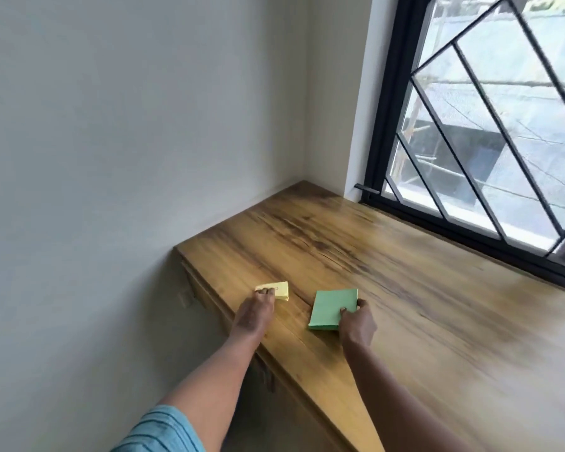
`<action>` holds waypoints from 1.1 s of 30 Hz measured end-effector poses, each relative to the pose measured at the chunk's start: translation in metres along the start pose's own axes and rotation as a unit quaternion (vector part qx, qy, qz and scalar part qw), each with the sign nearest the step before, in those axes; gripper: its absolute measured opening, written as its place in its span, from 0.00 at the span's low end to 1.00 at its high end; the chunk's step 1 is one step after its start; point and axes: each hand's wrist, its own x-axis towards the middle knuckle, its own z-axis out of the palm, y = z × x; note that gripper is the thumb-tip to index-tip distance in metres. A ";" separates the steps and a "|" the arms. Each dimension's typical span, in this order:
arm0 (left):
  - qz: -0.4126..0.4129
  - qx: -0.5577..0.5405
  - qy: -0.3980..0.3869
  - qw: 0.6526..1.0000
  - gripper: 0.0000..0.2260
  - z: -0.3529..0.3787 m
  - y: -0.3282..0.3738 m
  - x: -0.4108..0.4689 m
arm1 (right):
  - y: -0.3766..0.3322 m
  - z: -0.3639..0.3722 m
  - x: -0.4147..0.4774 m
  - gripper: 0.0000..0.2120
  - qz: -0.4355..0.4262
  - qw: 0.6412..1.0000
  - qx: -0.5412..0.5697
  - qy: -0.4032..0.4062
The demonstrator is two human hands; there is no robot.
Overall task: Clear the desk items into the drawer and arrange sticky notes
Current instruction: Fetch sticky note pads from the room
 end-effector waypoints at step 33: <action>-0.503 -0.077 0.132 0.851 0.04 0.097 -0.242 -0.462 | 0.215 0.176 -0.438 0.12 -0.483 0.693 -0.426 -0.322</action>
